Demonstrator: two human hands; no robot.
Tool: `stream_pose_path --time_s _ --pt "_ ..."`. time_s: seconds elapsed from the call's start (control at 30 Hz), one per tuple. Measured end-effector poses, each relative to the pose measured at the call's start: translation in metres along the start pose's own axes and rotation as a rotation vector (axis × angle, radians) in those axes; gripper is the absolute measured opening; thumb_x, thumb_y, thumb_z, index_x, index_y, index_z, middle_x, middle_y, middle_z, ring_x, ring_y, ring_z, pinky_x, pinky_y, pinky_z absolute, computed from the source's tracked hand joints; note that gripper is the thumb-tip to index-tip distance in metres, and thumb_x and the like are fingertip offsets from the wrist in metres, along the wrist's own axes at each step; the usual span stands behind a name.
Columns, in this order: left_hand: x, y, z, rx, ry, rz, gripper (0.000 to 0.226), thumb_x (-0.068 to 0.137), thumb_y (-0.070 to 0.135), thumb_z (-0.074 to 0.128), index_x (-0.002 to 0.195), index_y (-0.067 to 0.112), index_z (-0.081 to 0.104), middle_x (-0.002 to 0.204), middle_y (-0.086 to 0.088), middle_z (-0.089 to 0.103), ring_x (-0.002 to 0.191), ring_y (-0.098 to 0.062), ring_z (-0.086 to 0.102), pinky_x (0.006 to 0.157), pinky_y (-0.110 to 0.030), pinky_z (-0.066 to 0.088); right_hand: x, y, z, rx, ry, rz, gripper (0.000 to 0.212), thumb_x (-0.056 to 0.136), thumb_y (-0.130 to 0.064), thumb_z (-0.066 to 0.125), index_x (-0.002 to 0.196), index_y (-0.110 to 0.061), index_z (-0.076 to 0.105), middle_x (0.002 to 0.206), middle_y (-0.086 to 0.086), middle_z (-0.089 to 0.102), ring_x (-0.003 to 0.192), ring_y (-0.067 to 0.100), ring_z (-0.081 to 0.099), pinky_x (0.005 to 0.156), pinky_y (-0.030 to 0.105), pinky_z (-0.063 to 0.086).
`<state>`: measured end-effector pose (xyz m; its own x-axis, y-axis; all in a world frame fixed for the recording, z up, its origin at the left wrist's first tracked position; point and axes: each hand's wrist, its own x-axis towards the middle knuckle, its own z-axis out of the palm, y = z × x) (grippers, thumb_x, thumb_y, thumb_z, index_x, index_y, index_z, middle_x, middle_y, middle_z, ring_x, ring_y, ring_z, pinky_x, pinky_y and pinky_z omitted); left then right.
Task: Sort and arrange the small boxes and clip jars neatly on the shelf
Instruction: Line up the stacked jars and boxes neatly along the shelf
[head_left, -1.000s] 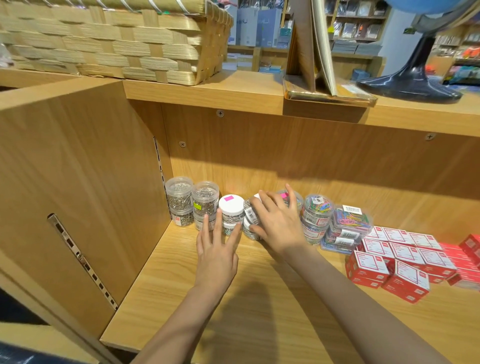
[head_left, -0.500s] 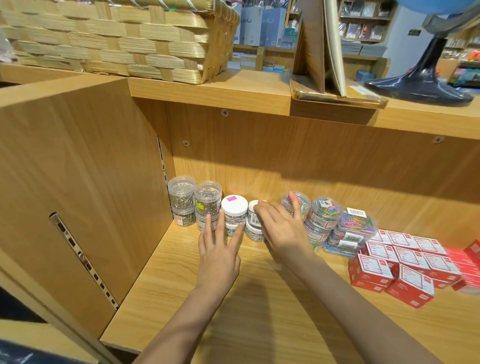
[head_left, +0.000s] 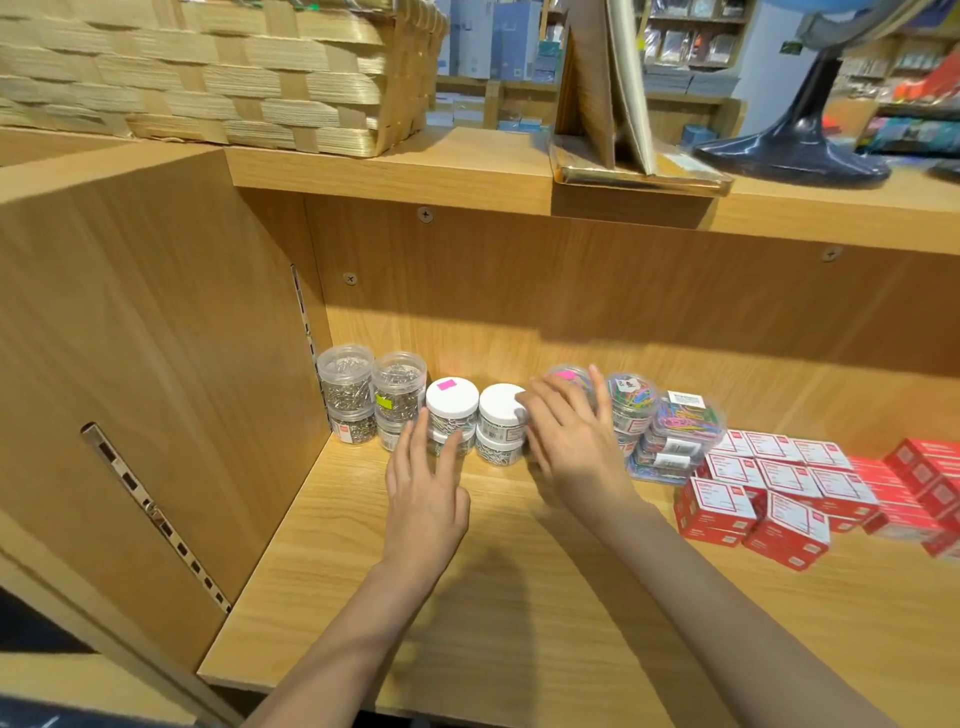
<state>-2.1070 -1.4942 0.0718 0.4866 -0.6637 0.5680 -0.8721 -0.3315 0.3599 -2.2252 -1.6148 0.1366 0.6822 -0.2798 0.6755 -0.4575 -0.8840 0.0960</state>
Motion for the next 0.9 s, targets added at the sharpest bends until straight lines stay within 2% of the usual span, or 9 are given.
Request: stream_pose_path --time_s 0.1,0.17,0.3,0.37,0.47,0.6,0.7,0.83,0.9 --pt "-0.004 0.023 0.004 -0.12 0.045 -0.036 0.05 0.069 0.014 0.038 0.118 0.01 0.046 0.133 -0.021 0.042 0.119 -0.032 0.034 0.097 -0.05 0.037 -0.026 0.023 -0.03 -0.023 0.049 0.093 0.028 0.079 -0.014 0.048 0.104 -0.011 0.061 0.108 0.003 0.066 0.105 0.023 0.05 0.107 0.05 0.016" --pt "-0.007 0.05 0.01 -0.225 0.043 -0.029 0.05 0.069 0.014 0.036 0.118 0.01 0.046 0.128 -0.02 0.045 0.116 -0.028 0.035 0.097 -0.048 0.037 -0.054 0.049 -0.047 -0.004 0.046 0.152 0.029 0.082 -0.018 0.043 0.103 -0.011 0.062 0.11 0.004 0.065 0.106 0.022 0.045 0.105 0.049 0.021" --pt "-0.014 0.113 0.026 -0.471 -0.091 0.033 0.056 0.07 0.005 0.049 0.125 0.008 0.045 0.126 -0.013 0.048 0.118 -0.016 0.036 0.103 -0.028 0.03 -0.115 0.107 -0.076 0.164 0.01 0.306 0.03 0.084 -0.023 0.046 0.106 -0.008 0.059 0.112 0.009 0.062 0.106 0.027 0.048 0.097 0.035 0.032" --pt "-0.02 0.142 0.037 -0.539 -0.21 0.042 0.058 0.077 0.007 0.056 0.132 0.008 0.04 0.13 -0.007 0.044 0.122 -0.014 0.036 0.105 -0.025 0.027 -0.141 0.132 -0.085 0.186 -0.038 0.37 0.033 0.082 -0.025 0.056 0.11 -0.008 0.058 0.112 0.011 0.059 0.105 0.028 0.047 0.094 0.03 0.032" --pt "-0.027 0.174 0.058 -0.596 -0.328 0.006 0.07 0.08 0.012 0.065 0.139 0.013 0.029 0.135 0.0 0.037 0.126 -0.009 0.034 0.106 -0.016 0.024 -0.167 0.158 -0.091 0.222 -0.176 0.458 0.059 0.068 -0.024 0.079 0.12 -0.013 0.053 0.114 0.009 0.047 0.106 0.024 0.043 0.09 0.033 0.036" --pt "-0.031 0.204 0.073 -0.7 -0.359 -0.115 0.073 0.077 0.014 0.068 0.135 0.033 0.029 0.126 0.009 0.052 0.116 -0.009 0.051 0.098 -0.024 0.04 -0.185 0.177 -0.086 0.327 -0.236 0.426 0.067 0.068 -0.017 0.08 0.124 -0.025 0.045 0.112 0.003 0.04 0.099 0.018 0.047 0.085 0.032 0.045" --pt "-0.036 0.22 0.079 -0.651 -0.282 -0.198 0.065 0.078 0.011 0.067 0.134 0.024 0.038 0.113 0.01 0.059 0.104 -0.011 0.059 0.09 -0.026 0.046 -0.193 0.186 -0.075 0.433 -0.21 0.361 0.067 0.072 -0.008 0.075 0.124 -0.032 0.038 0.112 0.0 0.038 0.094 0.011 0.045 0.084 0.018 0.04" --pt "-0.042 0.23 0.08 -0.648 -0.292 -0.209 0.059 0.077 0.019 0.062 0.128 0.036 0.039 0.113 0.007 0.064 0.102 -0.009 0.061 0.09 -0.037 0.05 -0.198 0.191 -0.069 0.508 -0.079 0.353 0.071 0.063 0.006 0.076 0.121 -0.023 0.046 0.112 0.007 0.038 0.089 -0.001 0.035 0.086 -0.001 0.029" --pt "-0.042 0.234 0.08 -0.63 -0.277 -0.219 0.059 0.079 0.012 0.065 0.128 0.034 0.04 0.108 0.007 0.065 0.098 -0.008 0.063 0.087 -0.035 0.052 -0.201 0.191 -0.067 0.476 -0.053 0.374 0.072 0.06 0.005 0.079 0.12 -0.022 0.048 0.114 0.003 0.034 0.091 -0.005 0.03 0.089 0.006 0.032"
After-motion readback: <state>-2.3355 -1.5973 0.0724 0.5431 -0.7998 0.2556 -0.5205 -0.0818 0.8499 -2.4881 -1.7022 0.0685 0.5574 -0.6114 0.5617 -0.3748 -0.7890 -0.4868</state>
